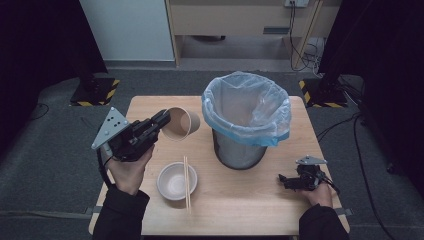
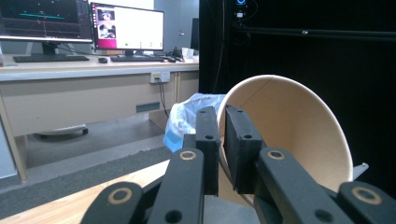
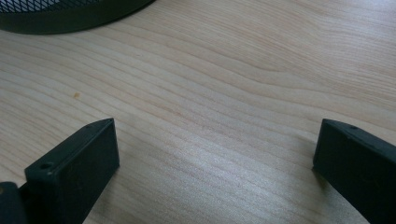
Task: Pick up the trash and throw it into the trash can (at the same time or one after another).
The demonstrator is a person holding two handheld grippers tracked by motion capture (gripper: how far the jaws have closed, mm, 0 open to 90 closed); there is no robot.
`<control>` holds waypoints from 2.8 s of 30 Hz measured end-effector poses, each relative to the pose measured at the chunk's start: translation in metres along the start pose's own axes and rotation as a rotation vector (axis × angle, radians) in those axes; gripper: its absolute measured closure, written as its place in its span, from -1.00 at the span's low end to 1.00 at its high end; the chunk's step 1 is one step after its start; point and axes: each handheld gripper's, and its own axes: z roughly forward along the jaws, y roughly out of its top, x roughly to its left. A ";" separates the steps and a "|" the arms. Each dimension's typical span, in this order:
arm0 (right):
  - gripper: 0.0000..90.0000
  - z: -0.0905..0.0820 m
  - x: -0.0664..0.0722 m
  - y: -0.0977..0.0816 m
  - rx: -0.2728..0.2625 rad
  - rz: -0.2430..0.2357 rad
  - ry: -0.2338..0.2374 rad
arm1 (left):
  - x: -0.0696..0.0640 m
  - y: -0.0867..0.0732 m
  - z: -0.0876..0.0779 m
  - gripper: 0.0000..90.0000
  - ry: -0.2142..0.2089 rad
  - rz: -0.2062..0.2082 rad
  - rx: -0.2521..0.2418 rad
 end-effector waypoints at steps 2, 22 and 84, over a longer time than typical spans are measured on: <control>-0.99 0.000 0.000 0.000 0.000 0.000 0.000 | -0.001 0.004 0.003 0.86 -0.003 0.006 -0.006; -0.99 0.000 0.000 0.000 0.000 0.000 0.002 | -0.014 0.041 0.035 0.86 -0.034 0.027 -0.057; -0.99 0.000 0.001 0.000 0.001 0.002 0.001 | -0.004 -0.003 0.090 0.06 -0.022 0.032 0.113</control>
